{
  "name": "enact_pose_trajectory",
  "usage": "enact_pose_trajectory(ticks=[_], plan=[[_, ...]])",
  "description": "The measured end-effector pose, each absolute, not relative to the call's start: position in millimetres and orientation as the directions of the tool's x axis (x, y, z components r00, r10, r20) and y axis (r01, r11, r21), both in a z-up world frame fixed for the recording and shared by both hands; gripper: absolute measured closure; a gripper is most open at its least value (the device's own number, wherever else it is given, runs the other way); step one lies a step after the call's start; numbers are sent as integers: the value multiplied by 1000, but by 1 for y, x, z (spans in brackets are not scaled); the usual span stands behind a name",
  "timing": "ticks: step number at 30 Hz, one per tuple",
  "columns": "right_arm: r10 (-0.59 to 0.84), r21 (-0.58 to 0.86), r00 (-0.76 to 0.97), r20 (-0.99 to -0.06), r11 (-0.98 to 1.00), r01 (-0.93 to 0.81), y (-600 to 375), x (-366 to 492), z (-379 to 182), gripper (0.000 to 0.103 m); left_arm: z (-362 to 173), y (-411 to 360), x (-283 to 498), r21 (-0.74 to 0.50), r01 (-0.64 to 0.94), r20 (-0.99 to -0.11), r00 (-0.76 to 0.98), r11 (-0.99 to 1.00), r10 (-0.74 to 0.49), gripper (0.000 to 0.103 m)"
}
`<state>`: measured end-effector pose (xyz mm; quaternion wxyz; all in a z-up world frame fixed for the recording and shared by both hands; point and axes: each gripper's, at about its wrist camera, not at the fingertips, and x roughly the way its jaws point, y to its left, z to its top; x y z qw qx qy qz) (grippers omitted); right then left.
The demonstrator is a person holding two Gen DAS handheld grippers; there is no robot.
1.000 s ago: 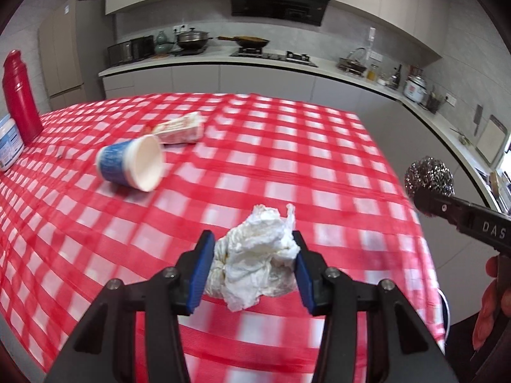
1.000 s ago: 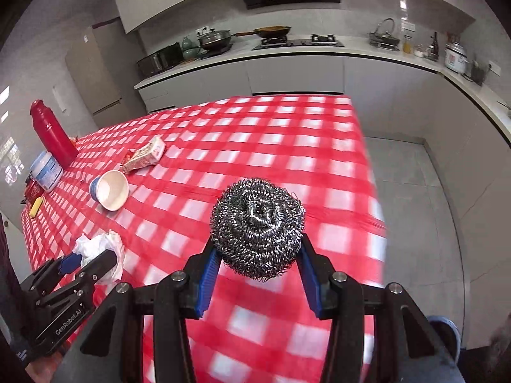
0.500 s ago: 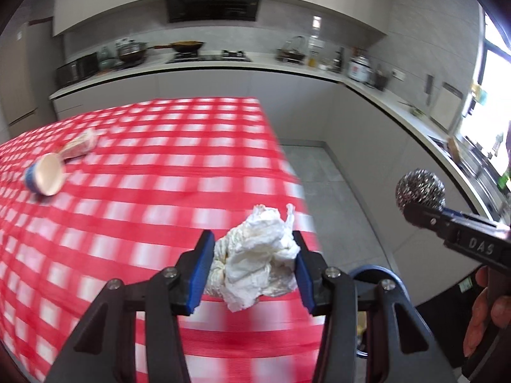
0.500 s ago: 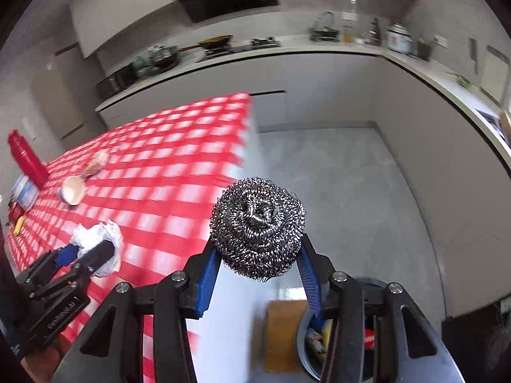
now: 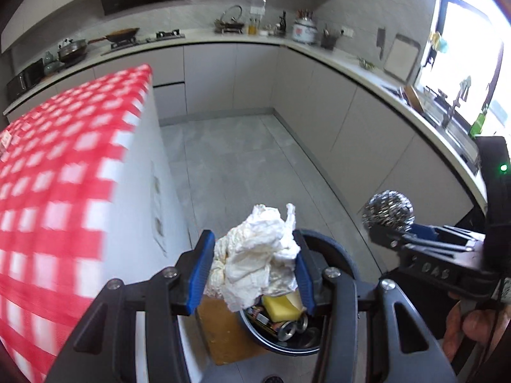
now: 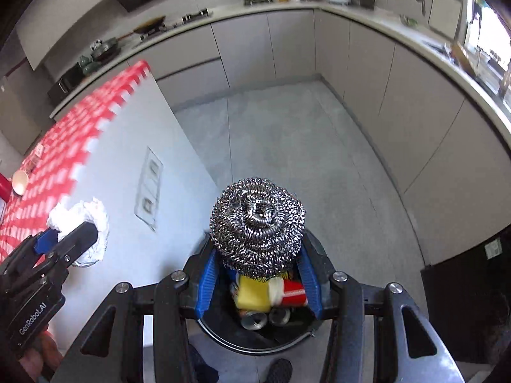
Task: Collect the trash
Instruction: 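Carry tissue and scrubber to the black bin and open both tools to drop them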
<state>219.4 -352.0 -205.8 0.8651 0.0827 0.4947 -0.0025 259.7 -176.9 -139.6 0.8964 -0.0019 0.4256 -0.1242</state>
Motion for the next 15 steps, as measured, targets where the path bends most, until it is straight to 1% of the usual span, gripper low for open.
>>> enact_pose_trajectory(ticks=[2,4,5,6,8,10,15], plan=[[109,164,494,-863,984,71,-357,221,-225,52,-152,-184,258,-106,214,-777,592,971,-215,54],[136,177,477,-868,983,43,-359,227,-243,45,-163,-190,255,-96,195,-789,583,976,-194,54],[119,159,455,-883,986,49,-362,231,-251,31,-168,-190,255,-97,188,-797,574,977,-189,54],[112,156,470,-876,986,57,-366,231,-251,25,-173,-193,253,-95,184,-801,569,978,-184,54],[128,182,499,-857,981,61,-375,229,-248,25,-180,-196,252,-84,170,-807,566,982,-167,54],[109,182,520,-847,979,93,-385,228,-243,25,-190,-203,253,-83,162,-816,556,983,-160,53],[89,183,544,-834,976,120,-401,224,-234,25,-211,-230,256,-102,171,-833,524,980,-178,53]])
